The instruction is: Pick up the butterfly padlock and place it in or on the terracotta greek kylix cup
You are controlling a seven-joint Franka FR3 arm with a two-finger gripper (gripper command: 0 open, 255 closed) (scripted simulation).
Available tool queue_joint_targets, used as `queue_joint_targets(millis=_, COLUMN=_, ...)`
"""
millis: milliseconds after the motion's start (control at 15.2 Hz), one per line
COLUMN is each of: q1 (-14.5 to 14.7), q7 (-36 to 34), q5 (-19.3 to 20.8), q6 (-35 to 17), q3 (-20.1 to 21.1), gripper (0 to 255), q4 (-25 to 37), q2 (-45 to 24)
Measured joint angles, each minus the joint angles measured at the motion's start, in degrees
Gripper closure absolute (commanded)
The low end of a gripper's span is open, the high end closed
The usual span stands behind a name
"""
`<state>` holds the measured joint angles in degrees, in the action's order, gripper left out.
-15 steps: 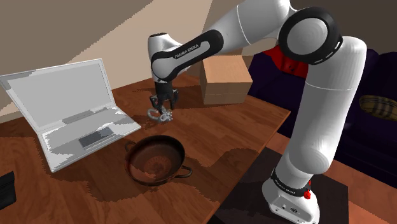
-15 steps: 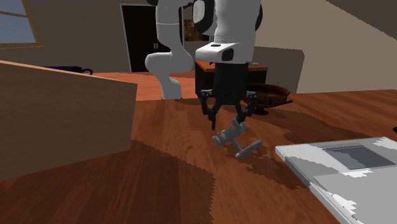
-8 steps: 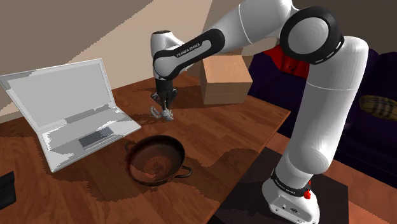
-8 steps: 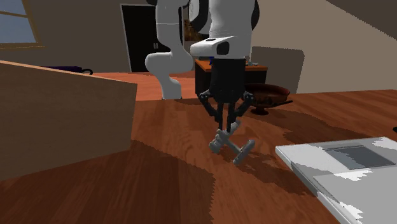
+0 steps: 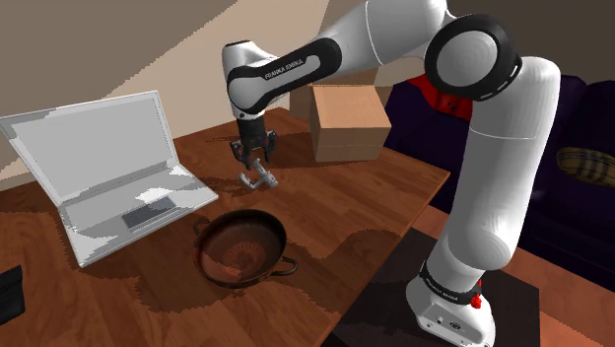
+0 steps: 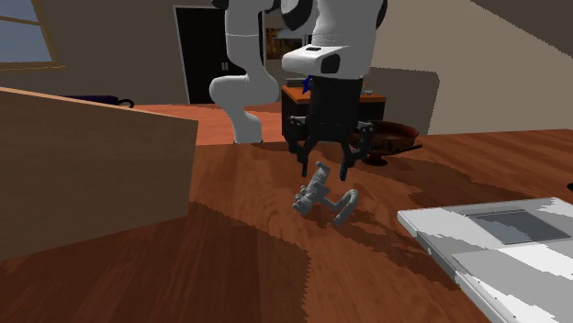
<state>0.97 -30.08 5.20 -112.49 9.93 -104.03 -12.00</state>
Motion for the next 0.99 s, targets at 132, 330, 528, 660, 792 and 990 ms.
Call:
queue_joint_targets(millis=132, q1=2.64, q7=-9.61, q5=1.49, q6=15.14, q3=-0.19, gripper=0, q4=11.79, q2=-7.59)
queue_joint_targets(millis=330, q1=3.37, q7=-12.80, q5=1.89, q6=19.20, q3=-0.60, gripper=0, q4=13.05, q2=-9.59)
queue_joint_targets(millis=528, q1=3.25, q7=-13.26, q5=1.92, q6=17.46, q3=-0.71, gripper=0, q4=10.20, q2=-9.12)
queue_joint_targets(millis=660, q1=3.23, q7=-13.37, q5=1.95, q6=16.71, q3=-0.73, gripper=0, q4=9.45, q2=-9.20)
queue_joint_targets(millis=792, q1=3.21, q7=-13.38, q5=1.97, q6=16.52, q3=-0.75, gripper=0, q4=9.33, q2=-9.26)
queue_joint_targets(millis=990, q1=3.21, q7=-13.38, q5=1.97, q6=16.48, q3=-0.75, gripper=0, q4=9.30, q2=-9.27)
